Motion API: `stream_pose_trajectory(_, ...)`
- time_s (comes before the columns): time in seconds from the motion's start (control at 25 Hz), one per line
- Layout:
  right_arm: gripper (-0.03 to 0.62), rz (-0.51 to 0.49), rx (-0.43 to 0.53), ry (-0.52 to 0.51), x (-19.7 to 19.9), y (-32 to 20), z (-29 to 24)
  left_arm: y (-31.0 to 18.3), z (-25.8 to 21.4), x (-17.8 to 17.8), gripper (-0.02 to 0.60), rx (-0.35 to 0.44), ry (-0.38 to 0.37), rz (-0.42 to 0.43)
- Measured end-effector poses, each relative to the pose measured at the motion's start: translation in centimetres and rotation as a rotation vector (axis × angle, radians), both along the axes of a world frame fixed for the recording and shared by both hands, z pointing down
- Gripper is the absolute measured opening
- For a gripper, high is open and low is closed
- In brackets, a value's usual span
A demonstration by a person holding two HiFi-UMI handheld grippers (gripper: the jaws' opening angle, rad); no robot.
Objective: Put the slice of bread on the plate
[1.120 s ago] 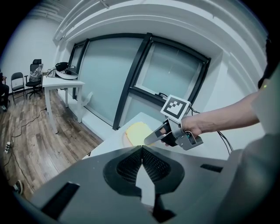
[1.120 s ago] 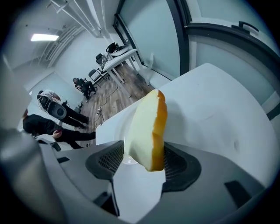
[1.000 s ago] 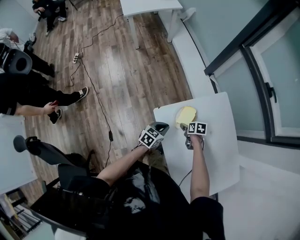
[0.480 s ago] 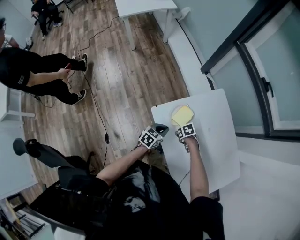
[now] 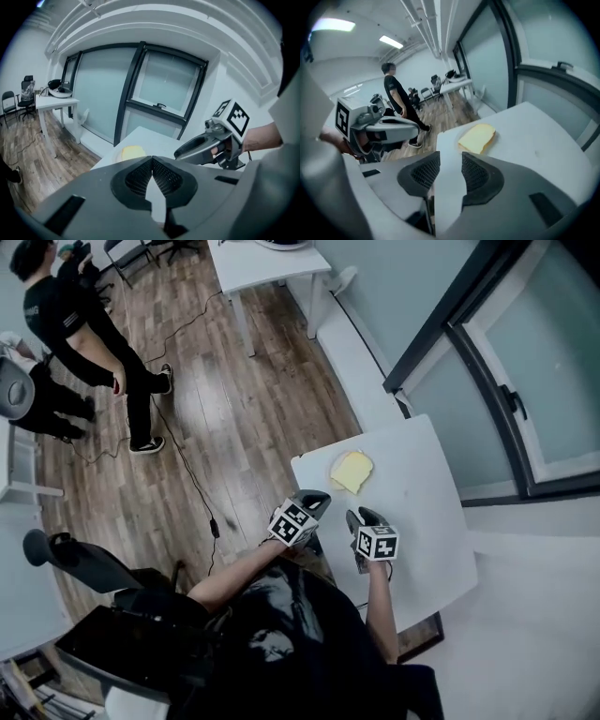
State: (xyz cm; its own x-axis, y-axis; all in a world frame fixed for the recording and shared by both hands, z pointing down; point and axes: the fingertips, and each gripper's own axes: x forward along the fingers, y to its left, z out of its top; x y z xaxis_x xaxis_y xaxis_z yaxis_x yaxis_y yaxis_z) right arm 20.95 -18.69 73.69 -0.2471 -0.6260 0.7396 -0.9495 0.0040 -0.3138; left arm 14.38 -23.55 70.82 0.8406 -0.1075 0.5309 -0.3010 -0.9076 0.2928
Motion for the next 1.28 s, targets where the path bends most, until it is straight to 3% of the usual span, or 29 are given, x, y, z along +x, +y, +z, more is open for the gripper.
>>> stream_pose_trajectory(0.2,0.017,0.129,0.27,0.154,1.3,1.1,-8.4,0.8,-4.6,-0.2,0.003,0.087,0.078,0.008)
stream_pose_trajectory(0.4,0.009,0.199,0.39,0.204,2.0,2.3,-13.1,0.3,-9.0,0.1,0.003,0.131,0.153,-0.031)
stream_pose_trajectory(0.72,0.009,0.21,0.44,0.289,2.2,3.2,-15.2,0.6,-10.5,-0.6,0.003,0.155,0.167,-0.05)
stream_pose_trajectory(1.28,0.009,0.228,0.478,0.296,1.7,2.8,-16.1,0.8,-11.3,-0.7,0.003,0.182,0.183,-0.021)
